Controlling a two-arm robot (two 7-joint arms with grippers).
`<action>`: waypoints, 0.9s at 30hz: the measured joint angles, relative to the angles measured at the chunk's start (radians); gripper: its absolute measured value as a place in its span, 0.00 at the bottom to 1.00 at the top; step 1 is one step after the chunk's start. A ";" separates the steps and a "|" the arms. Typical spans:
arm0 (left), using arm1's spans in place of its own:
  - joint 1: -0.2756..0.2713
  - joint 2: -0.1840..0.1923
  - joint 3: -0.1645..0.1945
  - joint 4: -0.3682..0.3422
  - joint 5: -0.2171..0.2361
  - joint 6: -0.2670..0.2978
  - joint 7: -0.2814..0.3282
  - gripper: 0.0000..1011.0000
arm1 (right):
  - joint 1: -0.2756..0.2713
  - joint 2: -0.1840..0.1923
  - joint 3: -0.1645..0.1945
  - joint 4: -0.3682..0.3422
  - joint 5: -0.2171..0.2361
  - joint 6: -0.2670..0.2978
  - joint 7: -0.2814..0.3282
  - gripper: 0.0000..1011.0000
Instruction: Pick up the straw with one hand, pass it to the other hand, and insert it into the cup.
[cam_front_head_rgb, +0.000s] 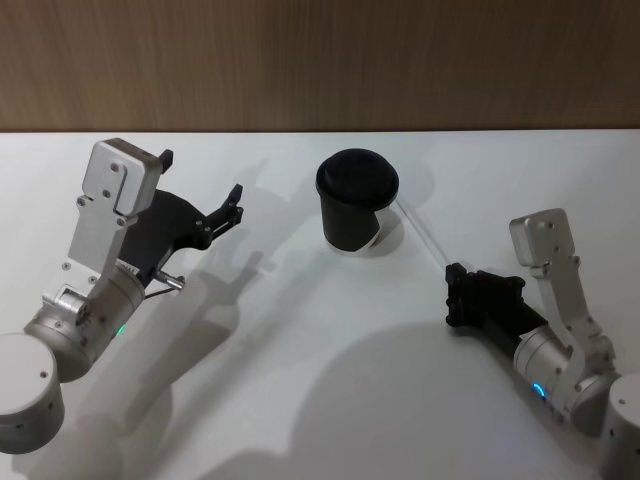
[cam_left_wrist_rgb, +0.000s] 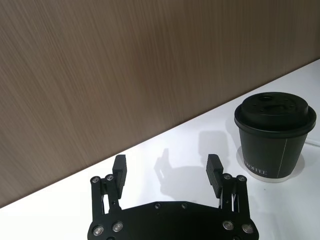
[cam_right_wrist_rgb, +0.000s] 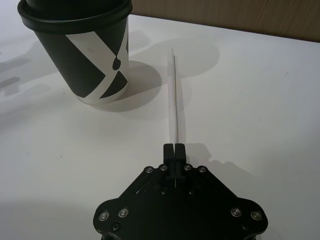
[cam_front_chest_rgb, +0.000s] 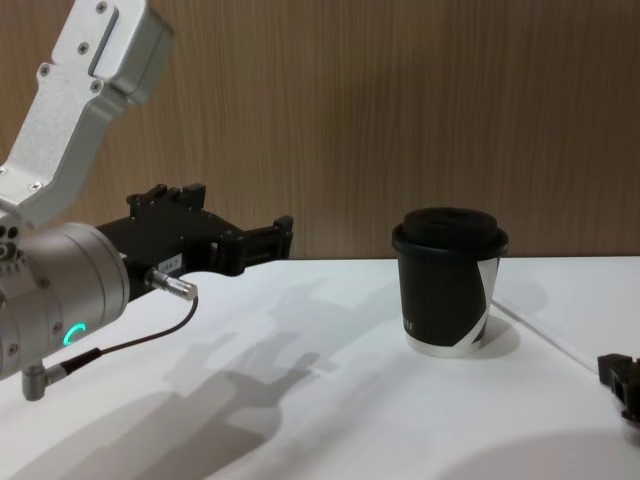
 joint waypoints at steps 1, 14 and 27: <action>0.000 0.000 0.000 0.000 0.000 0.000 0.000 0.99 | 0.000 0.000 0.000 0.000 0.000 0.000 0.000 0.01; 0.000 0.000 0.000 0.000 0.000 0.000 0.000 0.99 | 0.001 0.001 0.000 0.002 -0.006 -0.008 0.001 0.01; 0.000 0.000 0.000 0.000 0.000 0.000 0.000 0.99 | 0.022 0.033 -0.001 0.025 -0.063 -0.128 0.015 0.01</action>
